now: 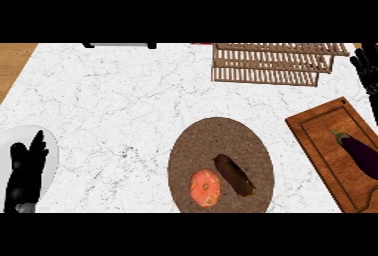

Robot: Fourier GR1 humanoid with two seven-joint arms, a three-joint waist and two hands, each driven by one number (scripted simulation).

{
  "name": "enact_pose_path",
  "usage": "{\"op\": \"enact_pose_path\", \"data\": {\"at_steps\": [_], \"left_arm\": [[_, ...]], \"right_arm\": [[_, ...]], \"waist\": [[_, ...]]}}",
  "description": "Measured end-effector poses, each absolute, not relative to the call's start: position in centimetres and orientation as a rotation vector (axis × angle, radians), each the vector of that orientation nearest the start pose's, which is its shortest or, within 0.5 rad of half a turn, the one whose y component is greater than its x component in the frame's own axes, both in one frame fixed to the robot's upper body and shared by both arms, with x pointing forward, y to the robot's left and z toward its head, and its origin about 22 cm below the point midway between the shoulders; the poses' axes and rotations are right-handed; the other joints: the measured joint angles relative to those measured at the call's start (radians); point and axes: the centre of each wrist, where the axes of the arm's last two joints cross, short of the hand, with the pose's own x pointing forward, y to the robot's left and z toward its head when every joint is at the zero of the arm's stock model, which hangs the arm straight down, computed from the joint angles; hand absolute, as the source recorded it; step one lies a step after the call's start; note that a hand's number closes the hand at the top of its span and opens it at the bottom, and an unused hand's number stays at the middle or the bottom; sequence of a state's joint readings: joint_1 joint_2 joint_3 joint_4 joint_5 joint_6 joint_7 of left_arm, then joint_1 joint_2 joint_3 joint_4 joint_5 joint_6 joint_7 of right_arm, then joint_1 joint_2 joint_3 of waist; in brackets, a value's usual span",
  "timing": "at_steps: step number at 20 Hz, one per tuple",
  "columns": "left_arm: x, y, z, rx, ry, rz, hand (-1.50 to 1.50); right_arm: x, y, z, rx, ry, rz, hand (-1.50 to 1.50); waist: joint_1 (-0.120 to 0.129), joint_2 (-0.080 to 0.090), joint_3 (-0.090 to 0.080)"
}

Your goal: Pick the sweet potato from the placemat and place it in the tiered shelf

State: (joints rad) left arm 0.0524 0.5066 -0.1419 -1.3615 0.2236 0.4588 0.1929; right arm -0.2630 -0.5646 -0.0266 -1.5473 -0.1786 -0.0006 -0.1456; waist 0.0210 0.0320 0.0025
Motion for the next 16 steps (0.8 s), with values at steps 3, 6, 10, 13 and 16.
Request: {"op": "enact_pose_path", "data": {"at_steps": [3, 6, 10, 13, 16], "left_arm": [[22.0, 33.9, -2.3, 0.5, -1.118, 0.085, 0.0], [22.9, 32.5, -2.0, 0.38, -1.131, 0.069, 0.0], [23.4, 30.9, -2.4, 0.233, -1.122, 0.066, 0.0], [24.0, 30.1, -2.3, 0.162, -1.122, 0.052, 0.0], [24.1, 29.6, -2.7, 0.122, -1.122, 0.048, 0.0]], "right_arm": [[29.9, -31.8, 13.3, -0.269, -1.974, 0.474, 1.5], [29.5, -29.8, 16.1, -0.291, -2.064, 0.694, 1.5], [28.9, -30.7, 15.8, -0.601, -1.903, 0.848, -1.5], [28.2, -30.2, 14.2, -0.587, -1.845, 0.881, -1.5], [27.3, -29.7, 14.1, -0.546, -1.82, 0.981, -1.5]], "waist": [[-0.01, -0.017, -0.002], [-0.022, -0.029, -0.004], [-0.039, -0.033, -0.009], [-0.031, -0.033, -0.006], [-0.028, -0.033, -0.004]]}}
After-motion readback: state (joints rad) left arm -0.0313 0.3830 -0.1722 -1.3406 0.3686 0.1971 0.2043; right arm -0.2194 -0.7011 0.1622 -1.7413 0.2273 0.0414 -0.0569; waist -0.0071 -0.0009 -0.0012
